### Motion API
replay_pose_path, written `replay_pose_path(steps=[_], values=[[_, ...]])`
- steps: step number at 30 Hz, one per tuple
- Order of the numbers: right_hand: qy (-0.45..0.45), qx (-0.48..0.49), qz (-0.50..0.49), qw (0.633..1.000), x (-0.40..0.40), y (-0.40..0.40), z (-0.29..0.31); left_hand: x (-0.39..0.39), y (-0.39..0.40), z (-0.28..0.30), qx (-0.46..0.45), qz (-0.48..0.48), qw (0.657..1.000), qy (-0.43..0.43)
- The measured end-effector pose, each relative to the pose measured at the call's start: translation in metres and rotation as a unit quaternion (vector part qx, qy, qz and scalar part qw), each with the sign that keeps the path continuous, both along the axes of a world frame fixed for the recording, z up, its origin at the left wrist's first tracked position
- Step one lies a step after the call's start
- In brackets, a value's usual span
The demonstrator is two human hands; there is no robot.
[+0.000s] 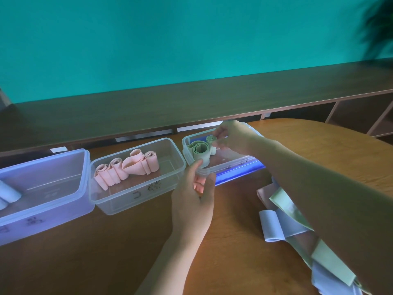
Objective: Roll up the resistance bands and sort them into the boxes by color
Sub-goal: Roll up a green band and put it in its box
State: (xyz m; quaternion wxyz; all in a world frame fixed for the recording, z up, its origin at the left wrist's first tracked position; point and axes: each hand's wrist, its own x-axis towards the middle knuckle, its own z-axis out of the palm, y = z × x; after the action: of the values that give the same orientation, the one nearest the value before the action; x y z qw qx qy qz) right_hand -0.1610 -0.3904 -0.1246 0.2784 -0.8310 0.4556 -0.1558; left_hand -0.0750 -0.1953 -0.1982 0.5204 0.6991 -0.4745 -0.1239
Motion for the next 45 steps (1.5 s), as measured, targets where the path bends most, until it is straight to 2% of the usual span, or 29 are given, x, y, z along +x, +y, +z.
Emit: replay_pose_path(steps=[7, 16, 25, 31, 35, 40, 42, 45], values=[[-0.018, 0.030, -0.014, 0.999, 0.001, -0.001, 0.004, 0.001, -0.001, -0.002, -0.009, 0.000, 1.000, -0.003], [-0.004, 0.011, -0.015, 1.000, -0.010, -0.001, 0.009, 0.003, -0.003, -0.006, -0.019, 0.000, 1.000, -0.013], [-0.076, -0.042, -0.039, 0.995, -0.038, 0.027, 0.017, 0.004, 0.005, -0.005, -0.056, 0.018, 0.998, 0.018], [-0.155, -0.064, -0.061, 0.984, -0.079, 0.090, 0.031, 0.002, 0.021, -0.004, -0.058, 0.060, 0.993, 0.078], [-0.173, -0.026, -0.087, 0.981, -0.114, 0.149, 0.024, -0.010, 0.053, -0.002, -0.049, 0.064, 0.995, 0.066], [-0.186, 0.013, -0.103, 0.977, -0.168, 0.222, 0.004, -0.044, 0.101, 0.004, -0.017, 0.028, 0.997, 0.067], [-0.218, 0.040, -0.128, 0.967, -0.188, 0.248, -0.009, -0.061, 0.117, 0.006, -0.001, 0.018, 0.997, 0.070], [-0.189, -0.001, -0.168, 0.967, -0.220, 0.278, -0.035, -0.089, 0.134, 0.005, 0.019, -0.030, 0.998, 0.060]])
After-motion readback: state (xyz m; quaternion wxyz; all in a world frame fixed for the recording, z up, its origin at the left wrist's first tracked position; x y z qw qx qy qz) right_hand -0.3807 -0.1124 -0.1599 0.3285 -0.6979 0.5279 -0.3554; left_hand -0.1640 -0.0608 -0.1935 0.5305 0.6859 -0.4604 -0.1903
